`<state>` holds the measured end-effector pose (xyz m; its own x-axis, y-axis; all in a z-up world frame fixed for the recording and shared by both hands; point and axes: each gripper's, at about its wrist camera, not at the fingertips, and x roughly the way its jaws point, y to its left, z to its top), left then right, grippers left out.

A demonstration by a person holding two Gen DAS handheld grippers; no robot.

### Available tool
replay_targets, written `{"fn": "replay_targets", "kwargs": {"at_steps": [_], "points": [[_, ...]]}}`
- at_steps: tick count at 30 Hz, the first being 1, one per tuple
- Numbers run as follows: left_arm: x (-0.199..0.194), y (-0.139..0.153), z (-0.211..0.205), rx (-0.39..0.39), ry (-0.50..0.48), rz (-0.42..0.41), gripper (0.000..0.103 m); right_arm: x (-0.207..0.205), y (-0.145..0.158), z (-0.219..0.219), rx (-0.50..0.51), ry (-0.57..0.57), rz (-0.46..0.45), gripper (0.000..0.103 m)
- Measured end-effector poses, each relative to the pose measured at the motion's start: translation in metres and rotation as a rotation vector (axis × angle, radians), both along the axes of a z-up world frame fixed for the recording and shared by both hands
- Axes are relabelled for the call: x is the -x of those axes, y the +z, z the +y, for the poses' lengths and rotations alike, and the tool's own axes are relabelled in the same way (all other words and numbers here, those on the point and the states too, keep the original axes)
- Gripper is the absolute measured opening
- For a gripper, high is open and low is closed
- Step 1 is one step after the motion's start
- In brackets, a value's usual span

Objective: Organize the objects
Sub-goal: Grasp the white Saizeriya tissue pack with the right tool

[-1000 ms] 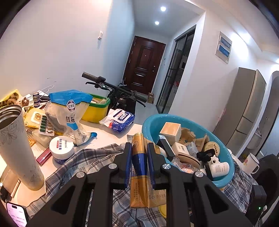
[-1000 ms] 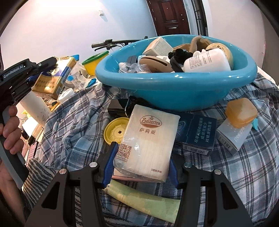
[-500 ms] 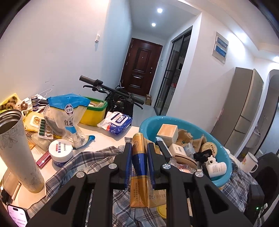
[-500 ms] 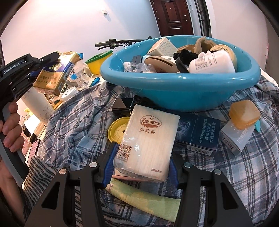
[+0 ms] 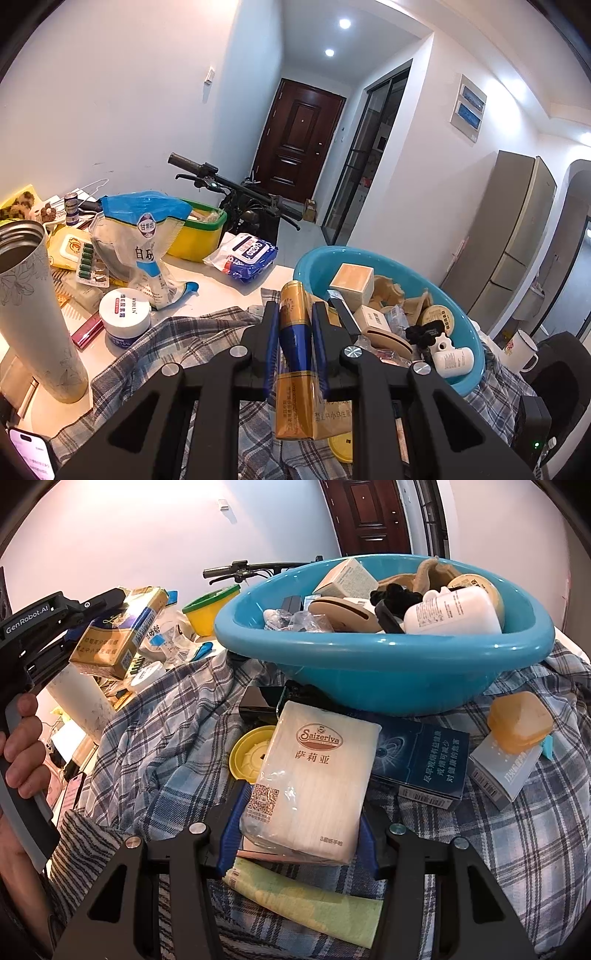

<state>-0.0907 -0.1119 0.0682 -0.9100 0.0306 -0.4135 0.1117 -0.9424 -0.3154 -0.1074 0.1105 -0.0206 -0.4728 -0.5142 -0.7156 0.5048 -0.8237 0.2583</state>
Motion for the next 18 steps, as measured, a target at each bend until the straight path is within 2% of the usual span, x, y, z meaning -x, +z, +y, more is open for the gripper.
{"fn": "replay_targets", "kwargs": {"at_steps": [9, 18], "points": [[0.001, 0.001, 0.005, -0.004, -0.029, 0.003, 0.019, -0.002, 0.001, -0.002, -0.005, 0.004, 0.010, 0.051], [-0.001, 0.005, 0.014, 0.036, -0.047, 0.017, 0.019, -0.027, 0.024, -0.005, 0.035, 0.083, 0.123, 0.051]]}}
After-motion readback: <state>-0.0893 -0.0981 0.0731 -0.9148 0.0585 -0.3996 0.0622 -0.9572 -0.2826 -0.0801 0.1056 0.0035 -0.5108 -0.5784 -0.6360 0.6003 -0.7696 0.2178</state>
